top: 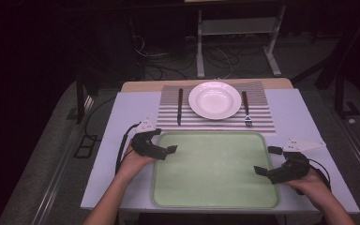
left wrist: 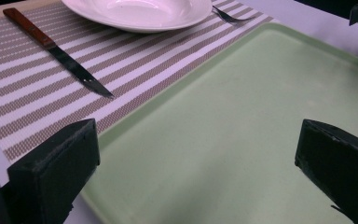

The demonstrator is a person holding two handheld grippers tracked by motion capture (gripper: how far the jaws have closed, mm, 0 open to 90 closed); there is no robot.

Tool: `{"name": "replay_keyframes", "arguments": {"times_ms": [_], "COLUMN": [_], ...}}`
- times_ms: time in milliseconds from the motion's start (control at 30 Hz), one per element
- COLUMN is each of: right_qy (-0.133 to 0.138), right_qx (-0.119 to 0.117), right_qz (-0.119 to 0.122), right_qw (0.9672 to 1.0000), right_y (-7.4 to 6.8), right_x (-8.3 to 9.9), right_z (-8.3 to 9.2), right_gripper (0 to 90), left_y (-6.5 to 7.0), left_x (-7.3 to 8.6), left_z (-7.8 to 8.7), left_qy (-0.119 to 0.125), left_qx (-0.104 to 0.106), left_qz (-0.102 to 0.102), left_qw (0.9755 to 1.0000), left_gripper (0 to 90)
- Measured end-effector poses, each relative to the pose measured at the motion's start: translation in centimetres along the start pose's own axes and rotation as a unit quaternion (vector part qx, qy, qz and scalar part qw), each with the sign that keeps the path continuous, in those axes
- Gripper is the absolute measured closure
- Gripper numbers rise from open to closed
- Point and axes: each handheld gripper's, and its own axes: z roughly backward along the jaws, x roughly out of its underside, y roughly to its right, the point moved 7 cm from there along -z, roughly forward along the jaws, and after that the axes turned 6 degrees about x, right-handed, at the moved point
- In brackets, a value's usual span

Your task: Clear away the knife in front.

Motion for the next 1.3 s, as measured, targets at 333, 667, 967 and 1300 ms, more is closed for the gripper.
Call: {"name": "replay_keyframes", "arguments": {"times_ms": [333, 667, 967, 1300], "right_qy": [-0.002, -0.005, -0.005, -0.005], "right_qx": [0.009, 0.006, 0.006, 0.006], "right_qz": [-0.005, -0.002, -0.003, -0.005], "right_qw": [0.9999, 1.0000, 1.0000, 1.0000], "right_y": [0.3, 0.2, 0.3, 0.3], "right_x": [0.2, 0.3, 0.3, 0.2], "right_z": [0.1, -0.1, -0.1, -0.1], "right_gripper": [0.0, 0.0, 0.0, 0.0], "left_y": [-1.2, -2.1, -2.7, -2.9], "left_x": [-1.2, -1.5, -2.3, -2.9], "left_z": [-0.9, -1.8, -2.7, -3.4], "left_qy": [0.005, 0.003, 0.004, 0.006], "left_qx": [0.002, -0.001, -0.003, -0.003], "left_qz": [-0.002, 0.006, 0.002, 0.001], "left_qw": [1.0000, 1.0000, 1.0000, 1.0000], "left_gripper": [0.0, 0.0, 0.0, 0.0]}}
